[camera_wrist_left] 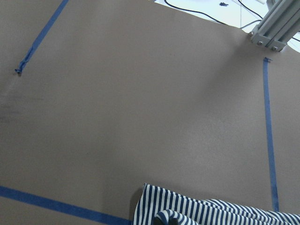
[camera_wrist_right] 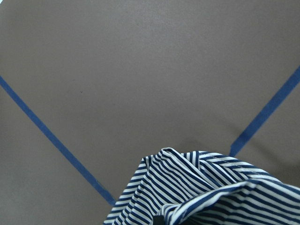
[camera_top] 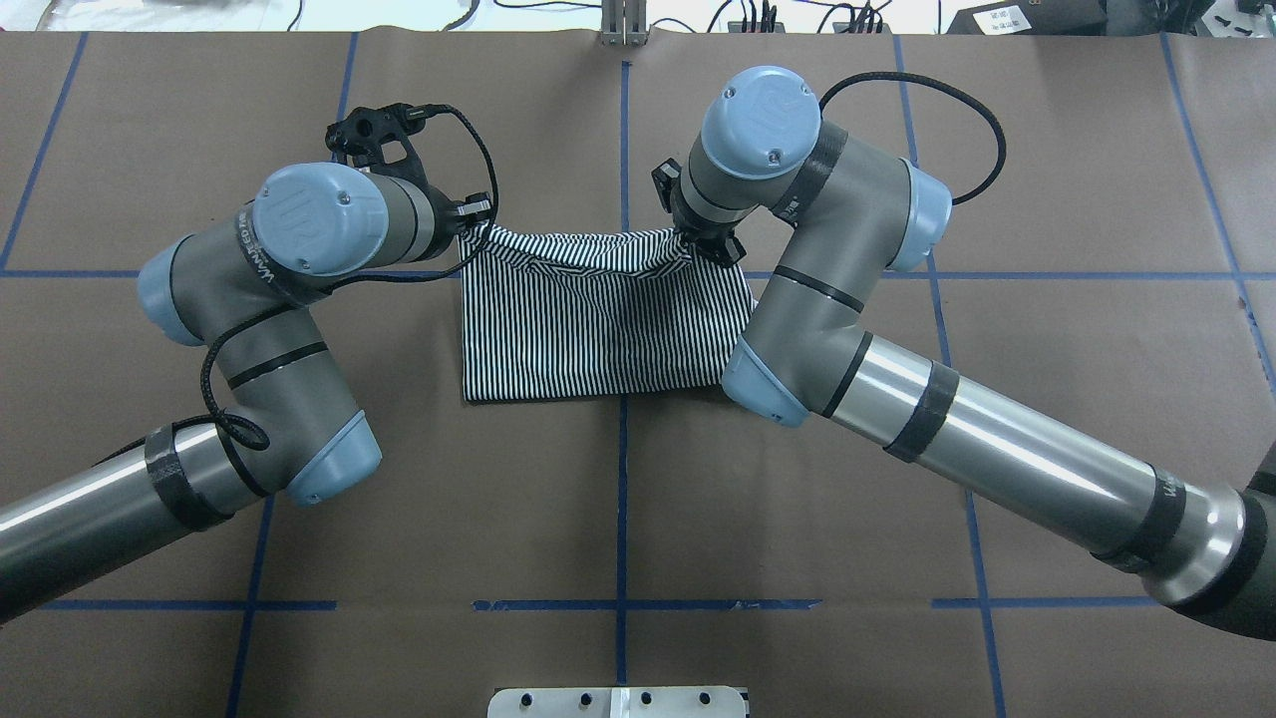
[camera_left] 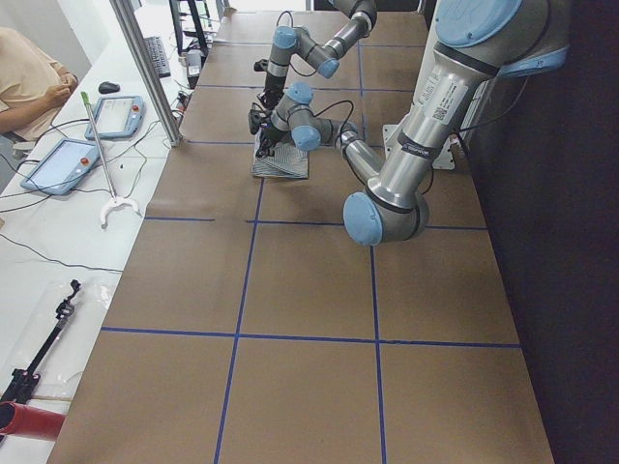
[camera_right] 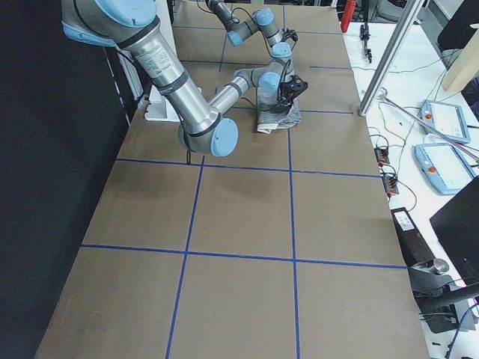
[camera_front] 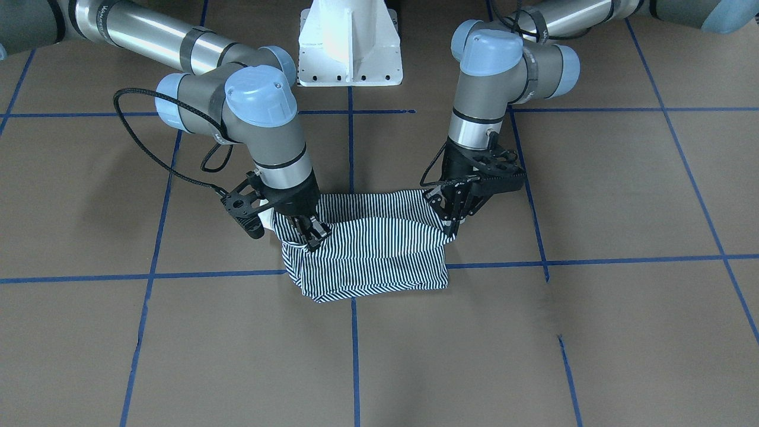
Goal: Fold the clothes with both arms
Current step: 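Release the fold and raise the right gripper away from the shirt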
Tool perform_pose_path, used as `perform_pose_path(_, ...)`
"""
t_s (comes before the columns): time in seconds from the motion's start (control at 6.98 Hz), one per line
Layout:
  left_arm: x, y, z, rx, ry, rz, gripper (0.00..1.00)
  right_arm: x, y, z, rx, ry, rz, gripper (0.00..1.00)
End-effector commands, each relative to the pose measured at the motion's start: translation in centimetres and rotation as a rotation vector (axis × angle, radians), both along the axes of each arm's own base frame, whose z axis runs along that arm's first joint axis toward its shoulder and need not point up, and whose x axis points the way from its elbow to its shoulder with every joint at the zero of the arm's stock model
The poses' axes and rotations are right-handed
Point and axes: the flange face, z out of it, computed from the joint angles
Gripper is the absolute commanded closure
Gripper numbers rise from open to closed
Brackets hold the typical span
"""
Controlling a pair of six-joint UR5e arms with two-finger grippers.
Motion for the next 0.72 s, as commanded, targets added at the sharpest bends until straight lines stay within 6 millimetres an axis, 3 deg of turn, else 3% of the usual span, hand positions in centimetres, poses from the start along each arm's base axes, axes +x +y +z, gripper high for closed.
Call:
perform_pose_path(0.0, 1.6, -3.4, 3.0, 0.047, -0.029, -0.037, 0.85, -0.7, -5.1, 1.6, -0.001, -0.038, 0.013, 0.32)
perform_pose_path(0.14, 0.8, -4.0, 2.3, 0.064, -0.007, -0.054, 0.74, 3.8, -9.2, -0.6, -0.002, -0.096, 0.026, 0.26)
perform_pose_path(0.29, 0.8, -4.0, 1.3, 0.078, 0.023, -0.057, 0.7, 5.9, -10.3, -0.8, -0.035, -0.128, -0.003, 0.22)
perform_pose_path(0.43, 0.6, -4.1, 1.2, 0.079, 0.028, -0.06, 0.68, 5.8, -10.2, -1.1, -0.032, -0.131, -0.007, 0.21)
perform_pose_path(0.57, -0.9, -4.2, -0.8, 0.107, 0.07, -0.07, 0.68, 4.8, -9.0, -1.9, -0.035, -0.145, -0.016, 0.2)
